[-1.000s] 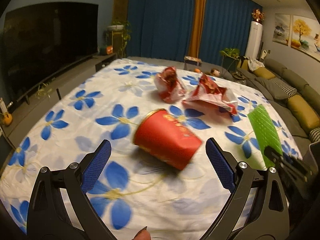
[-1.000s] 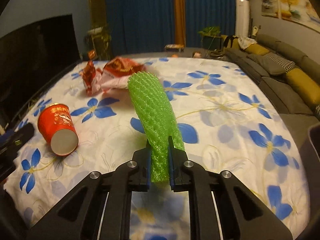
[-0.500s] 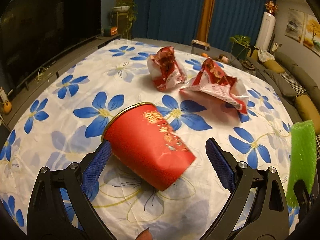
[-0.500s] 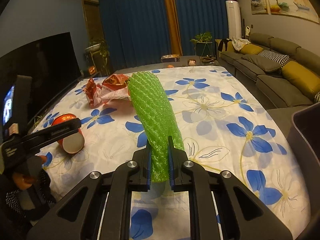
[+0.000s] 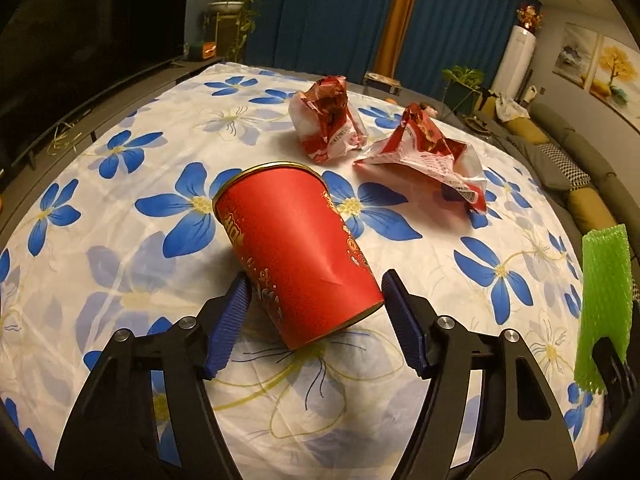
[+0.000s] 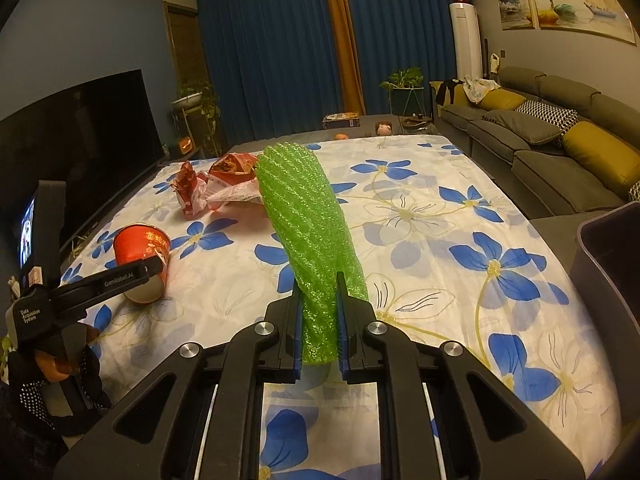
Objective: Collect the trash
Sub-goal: 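Grasp the large red paper cup with the left tool while the right tool holds the mesh, then carry the red cup and green mesh over the grey bin with both tools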
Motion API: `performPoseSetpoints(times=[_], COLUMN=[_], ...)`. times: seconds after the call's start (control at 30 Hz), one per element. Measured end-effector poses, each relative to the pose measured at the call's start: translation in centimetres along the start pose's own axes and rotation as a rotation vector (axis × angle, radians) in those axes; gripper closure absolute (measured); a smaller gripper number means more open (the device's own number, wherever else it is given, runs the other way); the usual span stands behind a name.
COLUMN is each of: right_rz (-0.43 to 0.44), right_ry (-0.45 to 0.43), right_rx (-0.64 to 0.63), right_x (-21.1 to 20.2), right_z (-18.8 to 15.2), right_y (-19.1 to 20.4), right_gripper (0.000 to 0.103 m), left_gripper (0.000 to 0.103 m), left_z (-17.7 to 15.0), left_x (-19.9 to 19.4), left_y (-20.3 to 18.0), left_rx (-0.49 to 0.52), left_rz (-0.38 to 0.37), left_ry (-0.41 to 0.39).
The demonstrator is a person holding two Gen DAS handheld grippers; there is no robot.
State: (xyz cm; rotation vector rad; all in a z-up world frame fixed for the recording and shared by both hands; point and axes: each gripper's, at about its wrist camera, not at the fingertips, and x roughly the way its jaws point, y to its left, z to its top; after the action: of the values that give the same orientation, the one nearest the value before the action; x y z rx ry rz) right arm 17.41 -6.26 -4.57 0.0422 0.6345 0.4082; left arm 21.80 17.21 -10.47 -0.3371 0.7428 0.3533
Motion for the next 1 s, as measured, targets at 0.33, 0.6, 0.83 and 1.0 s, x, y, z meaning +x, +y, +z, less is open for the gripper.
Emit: performPoseSetpoints(times=[0.33, 0.6, 0.83, 1.0], right_rz=[-0.002, -0.015, -0.041, -0.067], right_ry=[-0.025, -0.065, -0.104, -0.126], right_rx=[0.011, 0.016, 0.041, 0.064], right_x=[-1.6, -4.3, -7.1, -8.8], right_z=[0.0, -0.1, -0.3, -0.3], right_y=[-0.3, -1.1, -3.1, -4.8], right_gripper=[0.089, 0.089, 0.089, 0.089], left_gripper=[0.038, 0.038, 0.038, 0.038], left_z=[-0.6, -1.4, -2.5, -3.4], left_x=[-4.4, -8.1, -10.1, -11.2], left_y=[-1.3, -4.7, -8.5, -11.2], left_rx=[0.071, 0.165, 0.238, 0.288], left_rz=[-0.069, -0.138, -0.198, -0.241], left_ry=[-0.088, -0.150, -0.173, -0.183])
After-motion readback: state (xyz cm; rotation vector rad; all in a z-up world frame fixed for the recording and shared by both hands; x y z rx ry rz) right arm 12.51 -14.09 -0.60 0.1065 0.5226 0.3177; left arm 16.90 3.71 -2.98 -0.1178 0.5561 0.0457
